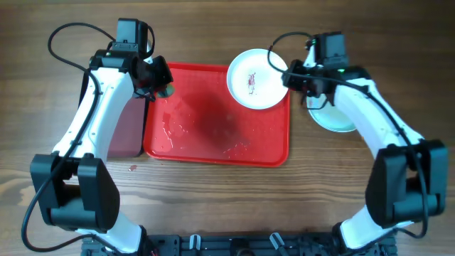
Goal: Clean dirty plates on tray and stack at the side
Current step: 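Move the right gripper to the white stained plate and grip its rim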
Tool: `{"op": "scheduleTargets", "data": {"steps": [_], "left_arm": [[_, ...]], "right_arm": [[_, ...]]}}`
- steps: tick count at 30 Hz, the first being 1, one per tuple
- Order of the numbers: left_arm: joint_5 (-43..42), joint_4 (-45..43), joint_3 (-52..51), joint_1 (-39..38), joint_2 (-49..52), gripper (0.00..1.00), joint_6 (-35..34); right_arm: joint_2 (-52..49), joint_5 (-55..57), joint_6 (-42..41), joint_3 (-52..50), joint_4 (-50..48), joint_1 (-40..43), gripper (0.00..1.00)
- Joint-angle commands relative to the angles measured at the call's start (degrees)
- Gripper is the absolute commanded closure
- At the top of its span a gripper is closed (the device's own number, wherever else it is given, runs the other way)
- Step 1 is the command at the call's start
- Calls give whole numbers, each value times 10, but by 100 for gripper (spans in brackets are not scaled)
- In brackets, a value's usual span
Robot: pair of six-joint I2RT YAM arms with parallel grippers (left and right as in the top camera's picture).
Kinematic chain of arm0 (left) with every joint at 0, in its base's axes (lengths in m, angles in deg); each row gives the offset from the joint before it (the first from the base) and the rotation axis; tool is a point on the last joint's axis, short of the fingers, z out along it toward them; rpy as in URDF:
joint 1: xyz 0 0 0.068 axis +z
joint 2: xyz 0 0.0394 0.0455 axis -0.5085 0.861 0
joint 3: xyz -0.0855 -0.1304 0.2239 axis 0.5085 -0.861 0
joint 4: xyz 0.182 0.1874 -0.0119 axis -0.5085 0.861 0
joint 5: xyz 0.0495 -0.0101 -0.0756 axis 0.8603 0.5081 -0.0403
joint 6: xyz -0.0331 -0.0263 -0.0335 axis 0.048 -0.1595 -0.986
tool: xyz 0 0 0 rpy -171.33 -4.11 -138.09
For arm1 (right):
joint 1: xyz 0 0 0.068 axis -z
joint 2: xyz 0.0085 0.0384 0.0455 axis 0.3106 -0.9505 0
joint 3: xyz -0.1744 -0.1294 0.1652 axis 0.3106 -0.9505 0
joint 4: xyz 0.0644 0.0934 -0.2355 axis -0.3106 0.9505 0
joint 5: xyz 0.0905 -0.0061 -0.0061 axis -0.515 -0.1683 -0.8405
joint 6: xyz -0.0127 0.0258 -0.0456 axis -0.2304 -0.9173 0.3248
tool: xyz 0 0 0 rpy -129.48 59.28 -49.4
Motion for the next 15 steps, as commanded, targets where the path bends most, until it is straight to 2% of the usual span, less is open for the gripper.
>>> {"op": "scheduleTargets", "data": {"steps": [1, 9, 15], "left_arm": [[7, 0, -3, 2, 5, 96, 9], [7, 0, -3, 2, 5, 96, 9], [7, 0, -3, 2, 5, 96, 9]], "right_arm": [[-53, 28, -35, 9, -8, -21, 69], [-96, 29, -44, 9, 5, -30, 74], [-97, 29, -40, 9, 34, -42, 84]]}}
